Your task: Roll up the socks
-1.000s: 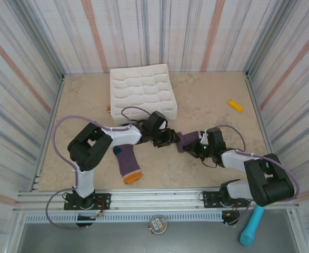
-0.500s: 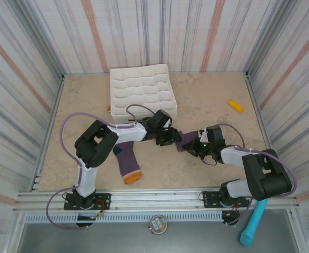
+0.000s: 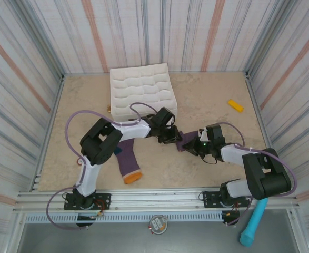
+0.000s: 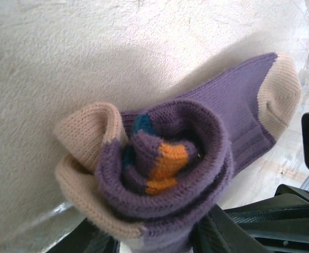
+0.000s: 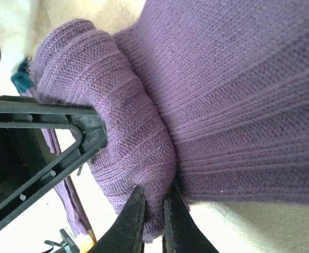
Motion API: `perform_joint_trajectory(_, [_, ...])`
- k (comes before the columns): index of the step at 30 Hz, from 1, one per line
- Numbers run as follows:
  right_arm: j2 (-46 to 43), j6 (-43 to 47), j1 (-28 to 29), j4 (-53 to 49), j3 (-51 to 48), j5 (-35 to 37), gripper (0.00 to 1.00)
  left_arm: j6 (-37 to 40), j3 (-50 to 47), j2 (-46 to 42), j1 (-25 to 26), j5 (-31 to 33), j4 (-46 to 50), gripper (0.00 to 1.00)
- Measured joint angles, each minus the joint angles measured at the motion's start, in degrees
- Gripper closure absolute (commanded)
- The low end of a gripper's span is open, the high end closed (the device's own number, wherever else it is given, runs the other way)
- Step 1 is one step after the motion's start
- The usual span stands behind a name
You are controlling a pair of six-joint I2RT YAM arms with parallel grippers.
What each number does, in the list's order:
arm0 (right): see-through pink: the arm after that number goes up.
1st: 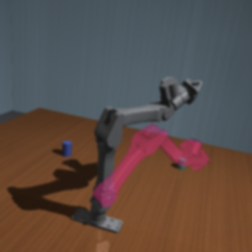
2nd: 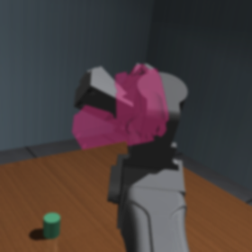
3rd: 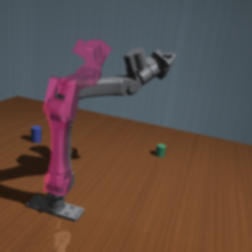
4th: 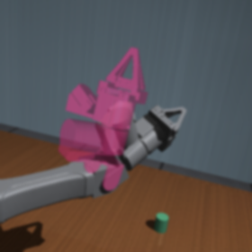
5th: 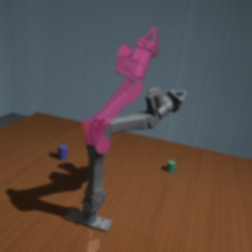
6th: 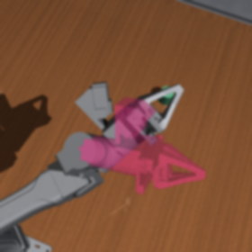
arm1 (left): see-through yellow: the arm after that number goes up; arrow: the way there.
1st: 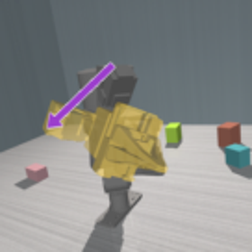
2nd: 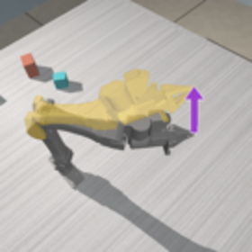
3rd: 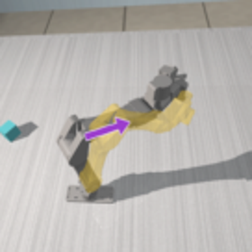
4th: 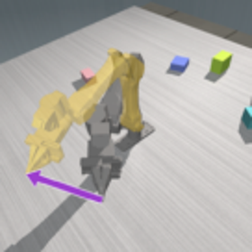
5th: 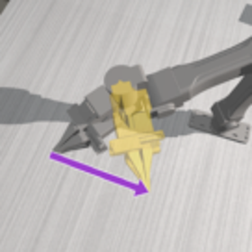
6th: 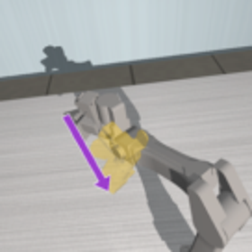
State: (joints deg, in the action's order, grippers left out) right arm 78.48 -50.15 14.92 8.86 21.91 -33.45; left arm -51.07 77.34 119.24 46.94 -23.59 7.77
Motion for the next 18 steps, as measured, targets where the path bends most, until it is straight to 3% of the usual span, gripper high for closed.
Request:
perform_joint_trajectory(6, [-1.5,3.5,0.0,-5.4,2.0,1.2,0.73,-0.1,1.7,0.4,-0.4,-0.9,2.6,0.95])
perform_joint_trajectory(8, [-2.1,4.9,0.2,-8.2,2.9,1.9,0.7,-0.1,1.9,0.4,-0.5,-0.9,3.0,0.98])
perform_joint_trajectory(13, [-5.5,8.2,3.0,-16.4,5.9,5.4,0.52,-0.2,1.7,0.2,-0.7,-0.8,3.4,0.99])
perform_joint_trajectory(18, [-11.0,10.4,9.0,-23.4,8.9,13.4,0.37,-0.6,-0.9,-2.1,-1.7,-0.4,5.0,0.99])
